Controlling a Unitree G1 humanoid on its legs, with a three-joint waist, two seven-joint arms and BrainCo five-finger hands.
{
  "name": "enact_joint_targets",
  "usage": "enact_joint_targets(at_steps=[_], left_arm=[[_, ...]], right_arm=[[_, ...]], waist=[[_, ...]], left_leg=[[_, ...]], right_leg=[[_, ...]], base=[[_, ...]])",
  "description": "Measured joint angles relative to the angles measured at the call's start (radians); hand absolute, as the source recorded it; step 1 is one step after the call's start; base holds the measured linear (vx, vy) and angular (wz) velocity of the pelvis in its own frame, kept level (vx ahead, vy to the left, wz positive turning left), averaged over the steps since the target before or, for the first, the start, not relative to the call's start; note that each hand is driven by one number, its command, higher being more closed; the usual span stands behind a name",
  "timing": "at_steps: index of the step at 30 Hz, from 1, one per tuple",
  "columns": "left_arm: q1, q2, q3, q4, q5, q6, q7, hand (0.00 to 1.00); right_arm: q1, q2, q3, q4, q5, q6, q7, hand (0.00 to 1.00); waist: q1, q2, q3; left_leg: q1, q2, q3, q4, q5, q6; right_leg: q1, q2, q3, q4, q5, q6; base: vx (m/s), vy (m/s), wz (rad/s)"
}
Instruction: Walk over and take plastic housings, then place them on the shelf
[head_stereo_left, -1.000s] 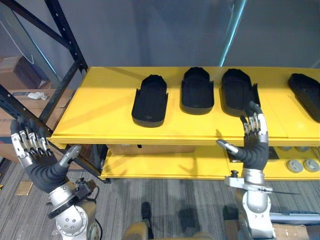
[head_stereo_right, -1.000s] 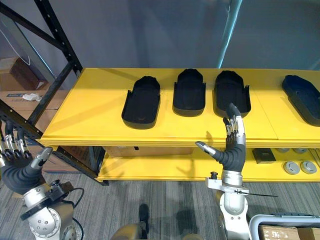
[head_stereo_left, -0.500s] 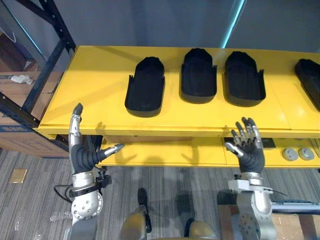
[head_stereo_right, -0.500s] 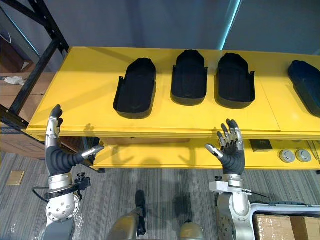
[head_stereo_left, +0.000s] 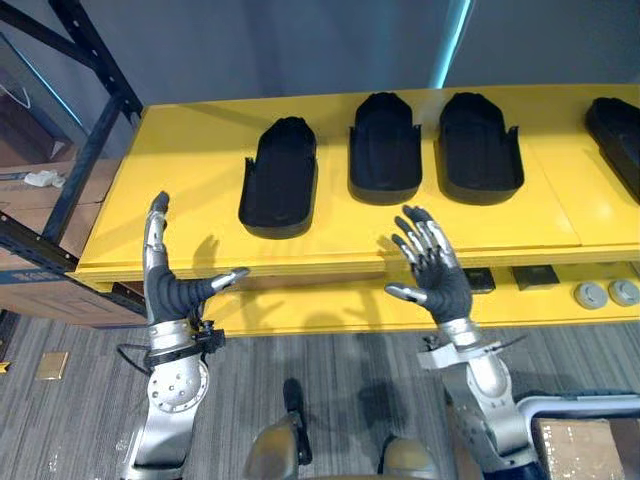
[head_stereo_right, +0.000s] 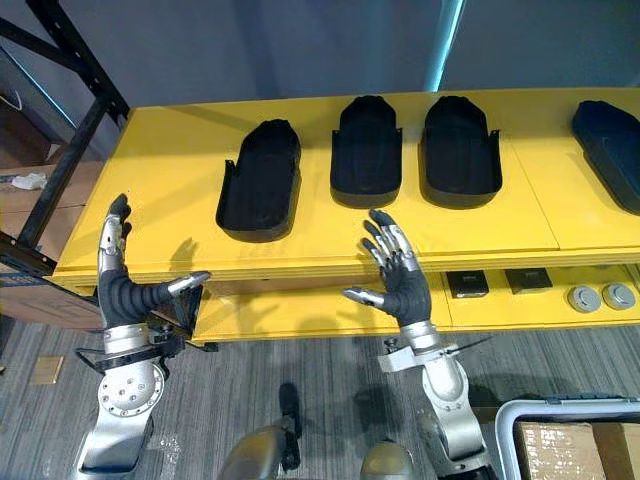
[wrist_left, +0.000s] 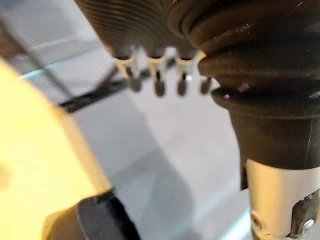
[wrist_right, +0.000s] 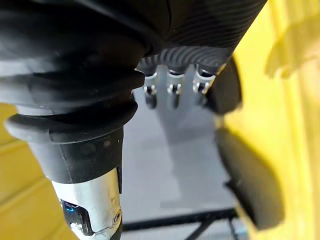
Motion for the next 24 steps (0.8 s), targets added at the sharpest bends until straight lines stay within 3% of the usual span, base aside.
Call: enact_joint_targets(at_steps=[2, 3, 6, 10, 12, 16, 24], left_arm=[[0.023, -0.047, 0.011, 0.014, -0.093, 0.0, 0.009, 0.0], [0.046, -0.076, 0.012, 0.031, -0.151, 0.0, 0.003, 0.0], [0.107, -0.111, 0.027, 0.11, -0.186, -0.001, -0.016, 0.0], [0.177, -0.124, 0.067, 0.375, -0.237, -0.014, -0.077, 0.0], [0.189, -0.126, 0.066, 0.48, -0.237, -0.022, -0.1, 0.0], [0.229, -0.136, -0.002, 0.665, -0.219, -0.088, -0.143, 0.0], [0.236, -0.134, -0.057, 0.845, -0.221, -0.159, -0.2, 0.0]], right_arm=[[-0.046, 0.003, 0.032, 0.037, -0.023, -0.011, -0.024, 0.0], [-0.078, 0.007, 0.033, 0.076, -0.039, -0.015, -0.045, 0.0], [-0.175, 0.021, 0.031, 0.175, -0.091, -0.017, -0.103, 0.0], [-0.286, 0.032, 0.05, 0.245, -0.148, -0.014, -0.173, 0.0], [-0.318, 0.044, 0.054, 0.297, -0.172, -0.009, -0.228, 0.0], [-0.396, 0.105, 0.006, 0.449, -0.275, -0.006, -0.416, 0.0], [-0.608, 0.102, -0.126, 0.593, -0.371, 0.013, -0.593, 0.0]], waist=[[0.01, 0.005, -0.004], [0.032, 0.01, -0.016], [0.055, 0.014, -0.026], [0.099, 0.011, -0.04], [0.116, 0.008, -0.042], [0.144, 0.005, -0.043], [0.174, 0.006, -0.043]], left_leg=[[0.002, -0.004, -0.023, -0.012, 0.01, -0.004], [-0.003, -0.006, -0.04, -0.017, 0.016, -0.005], [-0.006, -0.014, -0.078, -0.025, 0.026, -0.004], [-0.039, -0.018, -0.113, -0.025, 0.035, -0.003], [-0.041, -0.02, -0.118, -0.025, 0.036, -0.002], [-0.044, -0.021, -0.124, -0.025, 0.036, -0.002], [-0.049, -0.015, -0.133, -0.025, 0.038, 0.0]], right_leg=[[0.011, 0.002, -0.028, -0.001, -0.004, 0.0], [0.011, 0.005, -0.037, -0.003, -0.005, -0.001], [0.04, 0.011, -0.09, -0.021, -0.006, -0.002], [0.045, 0.023, -0.144, -0.036, -0.005, -0.002], [0.045, 0.023, -0.144, -0.037, -0.005, -0.002], [0.047, 0.023, -0.136, -0.045, -0.009, -0.007], [0.044, 0.036, -0.145, -0.039, -0.013, -0.012]], base=[[0.01, -0.019, 0.36], [0.01, -0.037, 0.38], [0.02, -0.033, 0.43], [0.01, -0.03, 0.38], [0.01, -0.014, 0.14], [0.0, -0.007, 0.06], [-0.02, -0.017, 0.03]])
